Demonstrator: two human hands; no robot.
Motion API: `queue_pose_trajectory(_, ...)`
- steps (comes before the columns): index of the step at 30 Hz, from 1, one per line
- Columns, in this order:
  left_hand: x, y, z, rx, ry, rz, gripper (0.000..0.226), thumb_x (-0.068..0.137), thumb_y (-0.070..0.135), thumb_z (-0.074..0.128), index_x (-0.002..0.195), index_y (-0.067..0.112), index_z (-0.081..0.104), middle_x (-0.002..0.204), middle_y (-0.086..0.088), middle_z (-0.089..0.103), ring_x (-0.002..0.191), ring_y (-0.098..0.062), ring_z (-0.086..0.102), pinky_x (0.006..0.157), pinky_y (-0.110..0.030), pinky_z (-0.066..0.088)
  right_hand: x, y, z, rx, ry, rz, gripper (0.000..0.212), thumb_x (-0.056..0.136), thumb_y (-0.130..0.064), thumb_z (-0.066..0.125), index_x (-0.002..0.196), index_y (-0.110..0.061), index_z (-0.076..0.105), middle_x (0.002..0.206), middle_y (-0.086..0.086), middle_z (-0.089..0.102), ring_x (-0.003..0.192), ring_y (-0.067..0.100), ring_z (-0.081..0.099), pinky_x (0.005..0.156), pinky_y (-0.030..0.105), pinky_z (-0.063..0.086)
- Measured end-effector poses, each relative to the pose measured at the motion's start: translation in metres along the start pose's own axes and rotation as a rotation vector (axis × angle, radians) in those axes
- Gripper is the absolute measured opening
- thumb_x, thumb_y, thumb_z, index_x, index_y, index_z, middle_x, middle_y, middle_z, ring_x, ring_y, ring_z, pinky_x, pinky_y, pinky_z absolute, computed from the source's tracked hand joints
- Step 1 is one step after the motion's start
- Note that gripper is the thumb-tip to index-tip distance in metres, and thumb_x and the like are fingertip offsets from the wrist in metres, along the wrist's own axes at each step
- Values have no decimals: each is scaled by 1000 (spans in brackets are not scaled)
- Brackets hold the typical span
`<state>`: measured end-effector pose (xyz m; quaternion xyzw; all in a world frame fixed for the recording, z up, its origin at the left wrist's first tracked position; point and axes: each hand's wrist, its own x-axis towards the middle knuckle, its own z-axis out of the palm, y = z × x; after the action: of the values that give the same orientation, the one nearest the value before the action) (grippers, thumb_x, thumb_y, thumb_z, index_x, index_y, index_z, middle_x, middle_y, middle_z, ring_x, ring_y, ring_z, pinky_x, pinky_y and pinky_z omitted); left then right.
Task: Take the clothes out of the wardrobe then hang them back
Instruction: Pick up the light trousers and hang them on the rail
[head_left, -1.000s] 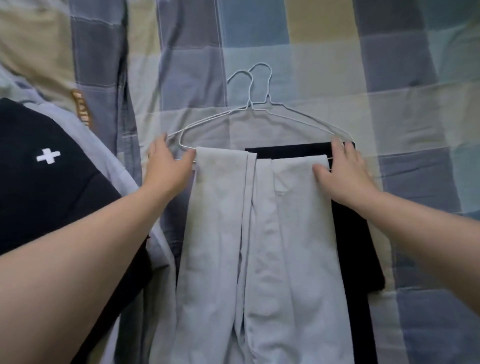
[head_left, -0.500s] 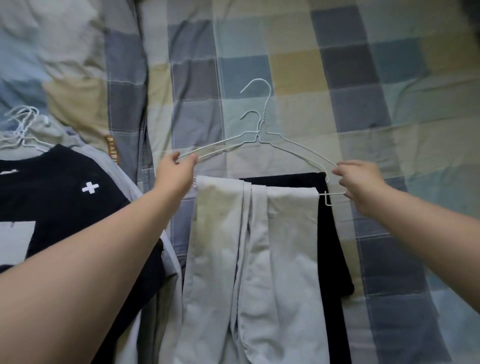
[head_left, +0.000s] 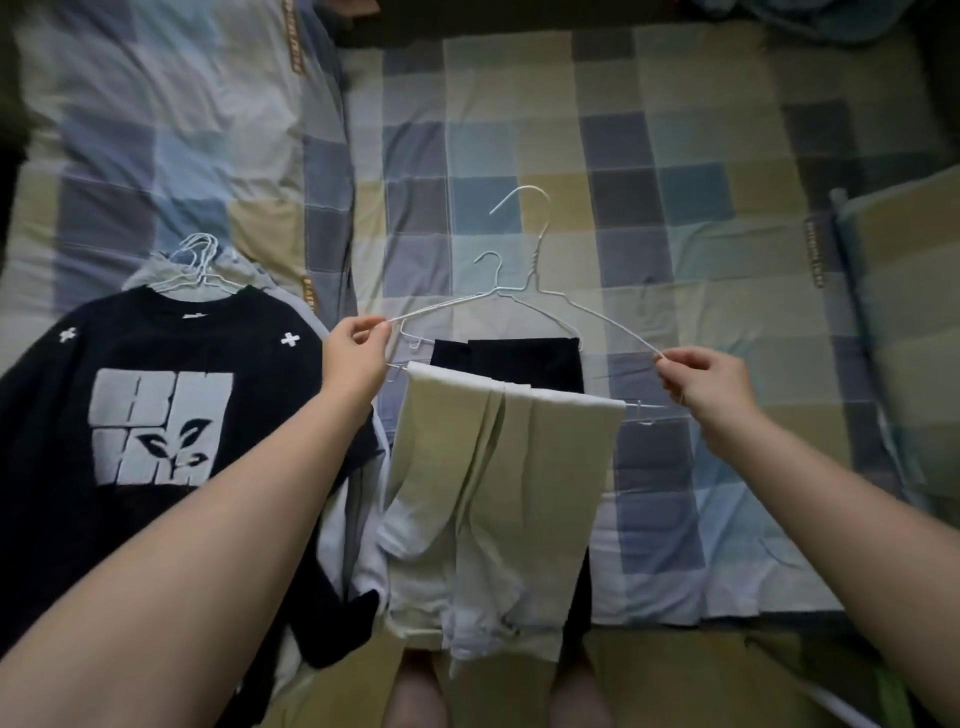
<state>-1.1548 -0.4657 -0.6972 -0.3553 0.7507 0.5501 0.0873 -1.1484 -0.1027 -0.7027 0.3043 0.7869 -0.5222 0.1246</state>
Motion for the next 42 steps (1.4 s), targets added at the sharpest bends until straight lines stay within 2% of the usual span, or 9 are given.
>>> queue_pose_trajectory(5, -71, 24, -42, -14, -44, 35, 17, 94, 30, 64, 104, 18, 66, 93, -7, 66, 75, -17, 59, 66, -30, 48, -95, -27, -38, 76, 93, -30, 8, 89, -5, 66, 96, -8, 70, 71, -3, 61, 62, 7, 50, 57, 13, 41)
queue_pose_trajectory(10, -117, 46, -62, 12, -138, 182, 5, 95, 28, 64, 94, 24, 62, 100, -8, 68, 89, -18, 64, 71, -28, 49, -191, -35, -61, 183, 268, -51, 8, 89, -3, 66, 96, -8, 68, 73, -4, 61, 64, 4, 52, 57, 5, 42)
queue_pose_trajectory(13, -131, 56, -60, 55, -281, 270, 9, 95, 27, 65, 98, 19, 63, 99, -9, 68, 89, -20, 64, 66, -25, 47, -250, -27, -73, 209, 412, -41, 7, 90, -6, 66, 95, -10, 69, 78, -5, 64, 71, 7, 56, 61, 10, 46)
queue_pose_trajectory(17, -155, 72, -51, 155, -477, 412, 17, 93, 31, 67, 100, 16, 65, 94, -7, 69, 71, -13, 61, 61, -27, 46, -330, -11, -83, 213, 590, -20, 8, 91, -12, 66, 96, -17, 69, 88, -6, 67, 82, 5, 60, 69, 18, 45)
queue_pose_trajectory(21, -188, 83, -38, 209, -650, 516, 22, 93, 31, 68, 101, 11, 65, 92, -6, 67, 82, -18, 64, 73, -32, 52, -399, 7, -89, 195, 749, 11, 7, 91, -14, 67, 94, -19, 69, 88, -8, 66, 82, 2, 58, 66, 17, 43)
queue_pose_trajectory(24, -220, 88, -26, 224, -768, 589, 17, 91, 32, 70, 93, 17, 63, 89, 0, 65, 81, -16, 63, 66, -27, 48, -450, 17, -96, 140, 836, 28, 5, 90, -17, 68, 93, -22, 69, 86, -9, 66, 79, 4, 58, 67, 19, 43)
queue_pose_trajectory(29, -296, 93, -3, 249, -940, 752, 20, 91, 31, 69, 97, 13, 63, 87, 4, 64, 76, -5, 58, 63, -20, 41, -541, 27, -113, 85, 934, 37, 5, 87, -19, 72, 91, -17, 75, 83, -5, 69, 80, 9, 63, 72, 25, 49)
queue_pose_trajectory(34, -397, 83, 17, 228, -1167, 897, 18, 94, 30, 66, 100, 15, 58, 88, 7, 61, 82, -6, 59, 67, -18, 42, -637, 30, -140, 9, 977, 19, 9, 85, -26, 73, 77, -29, 74, 68, -10, 69, 66, 7, 64, 66, 32, 52)
queue_pose_trajectory(42, -577, 17, 18, 258, -1465, 1053, 18, 95, 32, 63, 104, 18, 55, 90, 4, 61, 82, -6, 59, 64, -16, 43, -776, 69, -174, -63, 1038, 62, 35, 91, -28, 67, 59, -42, 67, 59, -13, 63, 57, 1, 57, 63, 25, 42)
